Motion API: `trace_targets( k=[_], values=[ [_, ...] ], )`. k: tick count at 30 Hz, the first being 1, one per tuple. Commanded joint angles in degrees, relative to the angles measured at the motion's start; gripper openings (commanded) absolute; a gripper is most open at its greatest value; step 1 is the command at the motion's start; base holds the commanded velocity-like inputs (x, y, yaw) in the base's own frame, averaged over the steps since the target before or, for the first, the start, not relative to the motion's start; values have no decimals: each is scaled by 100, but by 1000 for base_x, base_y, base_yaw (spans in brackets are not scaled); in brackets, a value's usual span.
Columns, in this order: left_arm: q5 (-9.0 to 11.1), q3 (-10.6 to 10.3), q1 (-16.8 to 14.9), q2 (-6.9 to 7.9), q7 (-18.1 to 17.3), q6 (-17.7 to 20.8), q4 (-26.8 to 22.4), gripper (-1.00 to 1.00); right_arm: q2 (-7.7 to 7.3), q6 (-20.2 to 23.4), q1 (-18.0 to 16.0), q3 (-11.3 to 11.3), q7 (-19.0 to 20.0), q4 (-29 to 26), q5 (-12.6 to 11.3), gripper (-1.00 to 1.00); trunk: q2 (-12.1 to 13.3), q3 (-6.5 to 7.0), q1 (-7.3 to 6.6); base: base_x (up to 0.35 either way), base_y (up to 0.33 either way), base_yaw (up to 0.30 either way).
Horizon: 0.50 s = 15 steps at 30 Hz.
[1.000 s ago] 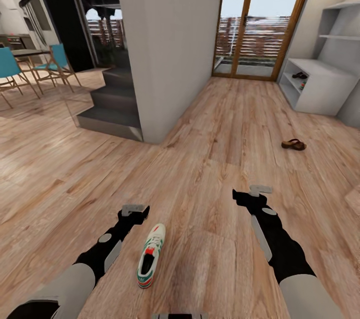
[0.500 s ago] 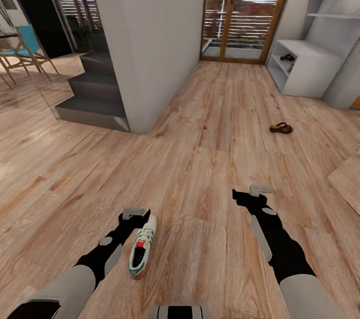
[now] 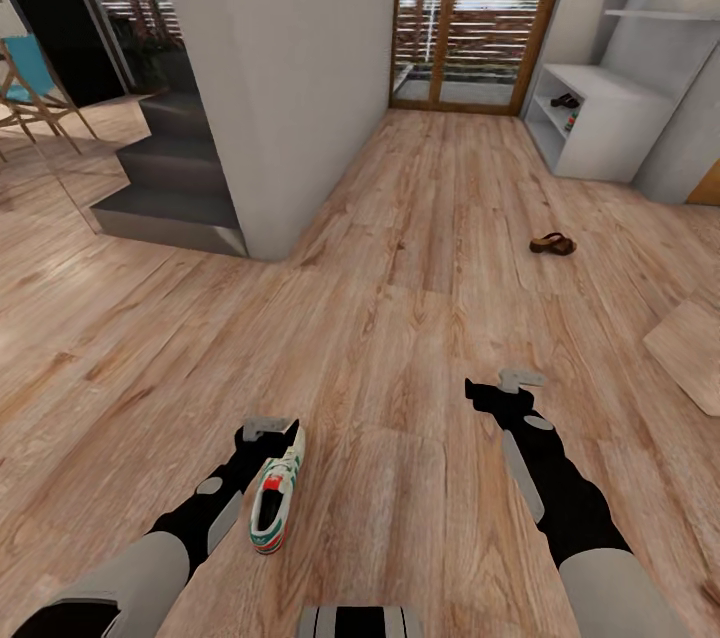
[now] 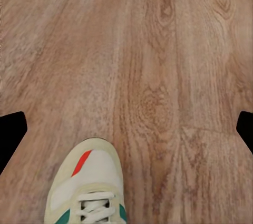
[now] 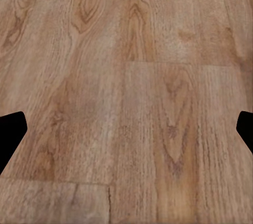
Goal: Pick up the two gym shoes and the two sandals from the corridor floor and place them onto the hallstand (shoe rack) in the corridor, making sure they are on the rack and not on the floor. Arrange them so the two gym shoes are next to each other and the two sandals are next to each other.
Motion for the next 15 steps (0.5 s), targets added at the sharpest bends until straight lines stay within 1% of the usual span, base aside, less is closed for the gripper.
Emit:
trace_targets(
  k=[1,9,15],
  values=[
    [59,-16,-3,3,-29,-15,9,100,-3,22,-1,11,-39,-9,-60,100,-2,-4,-1,-136,0,-2],
    [58,-15,-4,4,-29,-16,3,100,-3,21,-1,9,-40,-8,-60,100,-2,-4,-1,-239,0,0],
    [58,-18,-3,-2,-29,-17,1,100,-3,22,-1,10,-39,-10,-60,100,-2,-4,-1,-58,0,0]
  ],
)
